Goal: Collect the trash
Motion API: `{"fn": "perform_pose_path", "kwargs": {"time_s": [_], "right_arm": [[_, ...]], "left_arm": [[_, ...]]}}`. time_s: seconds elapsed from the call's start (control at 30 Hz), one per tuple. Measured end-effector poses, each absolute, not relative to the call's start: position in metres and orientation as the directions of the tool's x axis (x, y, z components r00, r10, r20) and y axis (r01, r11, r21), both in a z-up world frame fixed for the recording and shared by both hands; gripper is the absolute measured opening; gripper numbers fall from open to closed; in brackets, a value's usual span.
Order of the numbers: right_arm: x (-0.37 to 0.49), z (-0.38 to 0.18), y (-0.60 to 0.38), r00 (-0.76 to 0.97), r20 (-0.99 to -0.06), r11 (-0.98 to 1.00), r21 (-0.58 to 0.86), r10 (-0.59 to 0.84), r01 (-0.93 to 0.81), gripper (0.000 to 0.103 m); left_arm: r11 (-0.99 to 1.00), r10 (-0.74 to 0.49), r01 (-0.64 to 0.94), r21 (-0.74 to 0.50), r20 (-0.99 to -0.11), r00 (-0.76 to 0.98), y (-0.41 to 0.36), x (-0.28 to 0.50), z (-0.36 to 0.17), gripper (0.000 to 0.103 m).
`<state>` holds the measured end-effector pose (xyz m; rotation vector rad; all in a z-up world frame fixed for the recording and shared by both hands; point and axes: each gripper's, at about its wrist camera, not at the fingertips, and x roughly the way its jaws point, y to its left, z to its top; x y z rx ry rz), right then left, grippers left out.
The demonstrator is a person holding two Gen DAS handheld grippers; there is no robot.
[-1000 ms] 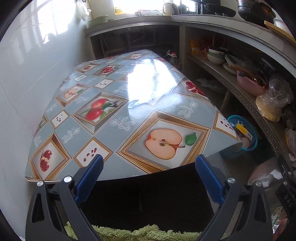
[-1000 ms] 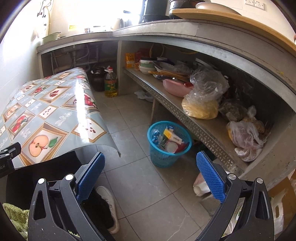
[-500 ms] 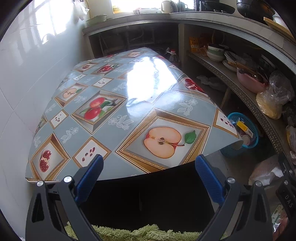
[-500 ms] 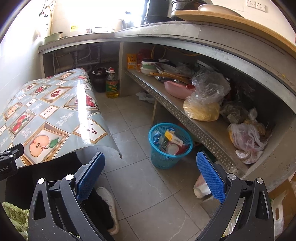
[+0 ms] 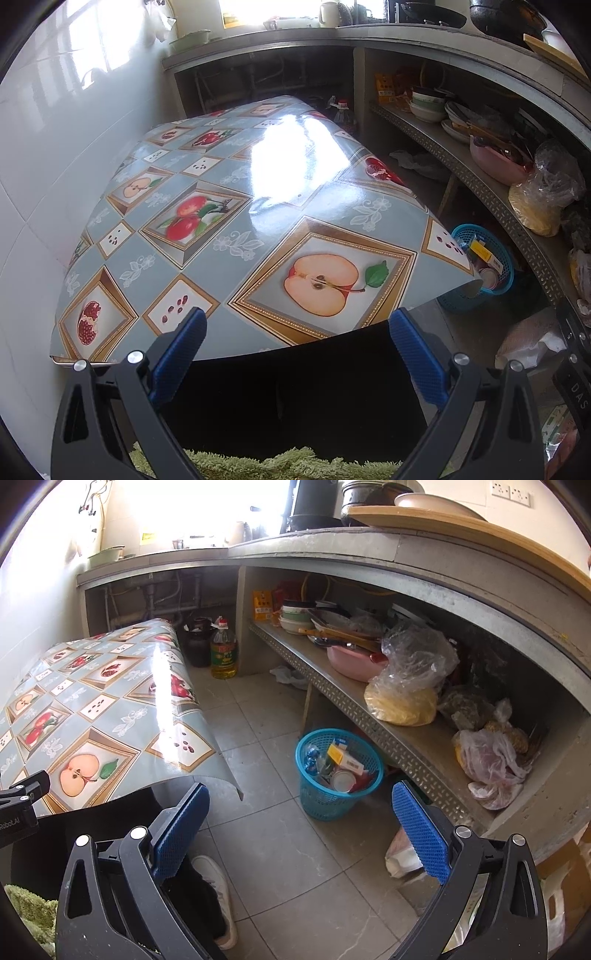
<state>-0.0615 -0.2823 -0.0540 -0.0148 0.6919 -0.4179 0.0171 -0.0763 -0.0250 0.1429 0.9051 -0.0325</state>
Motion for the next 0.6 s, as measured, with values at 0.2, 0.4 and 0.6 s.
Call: {"fn": "perform_pose_path", "kwargs": {"time_s": [0.2, 0.4, 0.6], "right_arm": [[-0.0615, -0.0531, -0.2818, 0.692, -0.615, 0.917, -0.152, -0.380, 0.369, 0.095], [-0.0606, -0.0518, -0.2813, 0.692, -0.613, 0.917, -0.153, -0.381, 0.369, 0.095], [-0.0605, -0.0515, -0.2811, 0.693, -0.612, 0.917, -0.154, -0.382, 0.369, 0.095]], "left_arm": [[0.990, 0.031, 0.089, 0.109, -0.785, 0.619, -0.0773, 0.0170, -0.0242, 0.097], [0.990, 0.031, 0.089, 0.110, -0.785, 0.618, -0.0770, 0.0172, -0.0245, 0.097], [0.989, 0.029, 0.094, 0.110, -0.783, 0.621, -0.0789, 0.0168, -0.0230, 0.097]]}}
